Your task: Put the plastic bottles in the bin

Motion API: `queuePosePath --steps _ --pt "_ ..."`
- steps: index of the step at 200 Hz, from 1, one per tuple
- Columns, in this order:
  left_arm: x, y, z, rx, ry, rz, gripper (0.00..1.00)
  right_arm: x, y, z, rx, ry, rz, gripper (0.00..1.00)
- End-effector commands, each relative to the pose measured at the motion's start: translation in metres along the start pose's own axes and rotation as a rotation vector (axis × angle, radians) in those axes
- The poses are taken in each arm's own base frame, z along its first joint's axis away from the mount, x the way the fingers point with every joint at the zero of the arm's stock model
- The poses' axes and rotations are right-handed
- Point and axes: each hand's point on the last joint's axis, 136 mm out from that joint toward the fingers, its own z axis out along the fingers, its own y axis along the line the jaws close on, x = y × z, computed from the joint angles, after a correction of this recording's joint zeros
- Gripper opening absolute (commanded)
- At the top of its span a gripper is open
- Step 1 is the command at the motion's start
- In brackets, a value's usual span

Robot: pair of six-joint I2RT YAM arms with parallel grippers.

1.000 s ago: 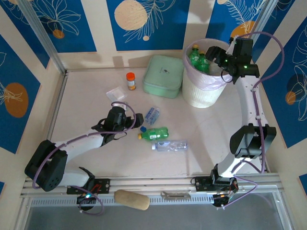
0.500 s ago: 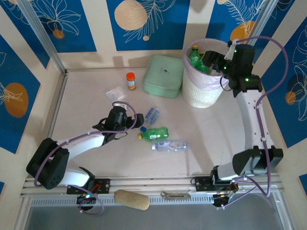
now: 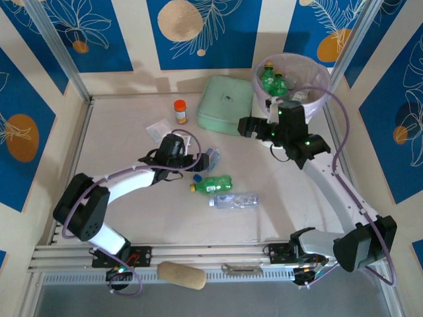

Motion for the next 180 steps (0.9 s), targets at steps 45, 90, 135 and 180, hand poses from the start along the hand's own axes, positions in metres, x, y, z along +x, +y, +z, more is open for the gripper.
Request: queuePosePath --steps 45,90,135,180 --pt "0.020 0.005 0.023 -0.055 0.184 0.140 0.97 0.028 0.007 0.018 -0.056 -0.001 0.130 0.99" --pt "0.025 0.008 0.040 -0.093 0.229 0.182 0.96 0.039 0.007 0.033 -0.066 0.029 0.172 0.99" --pt "0.031 0.006 0.055 -0.087 0.265 0.198 0.94 0.042 0.008 0.041 -0.068 0.047 0.183 0.99" --pt "0.038 0.013 0.065 -0.113 0.284 0.202 0.88 0.044 0.007 0.041 -0.063 0.053 0.187 0.99"
